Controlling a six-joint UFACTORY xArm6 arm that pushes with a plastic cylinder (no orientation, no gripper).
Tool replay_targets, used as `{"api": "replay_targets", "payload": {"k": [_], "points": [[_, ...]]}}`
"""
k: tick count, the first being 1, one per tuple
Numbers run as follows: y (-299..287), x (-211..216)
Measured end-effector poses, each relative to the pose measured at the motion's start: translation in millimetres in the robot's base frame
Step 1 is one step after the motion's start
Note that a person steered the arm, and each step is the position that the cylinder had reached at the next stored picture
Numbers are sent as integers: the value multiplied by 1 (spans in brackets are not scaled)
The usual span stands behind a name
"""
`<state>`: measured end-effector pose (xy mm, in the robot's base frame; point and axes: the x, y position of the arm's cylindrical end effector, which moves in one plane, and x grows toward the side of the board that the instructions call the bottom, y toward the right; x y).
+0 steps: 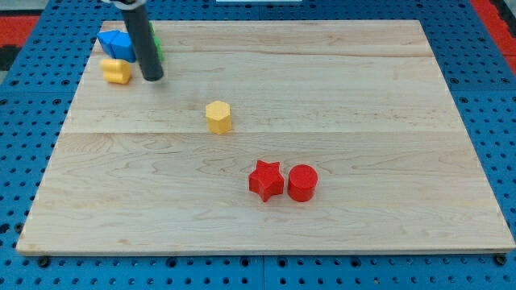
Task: Push the yellow hexagon below the green circle
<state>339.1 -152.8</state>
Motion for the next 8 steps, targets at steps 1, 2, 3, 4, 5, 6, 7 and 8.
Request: {"api": "replay_targets", "payload": {"k": [1,2,3,4,5,6,7,8], "points": [[20,38],[-63,45],[-8,39],[106,9],[175,49],[111,96],[-9,89],[-57,64]]}}
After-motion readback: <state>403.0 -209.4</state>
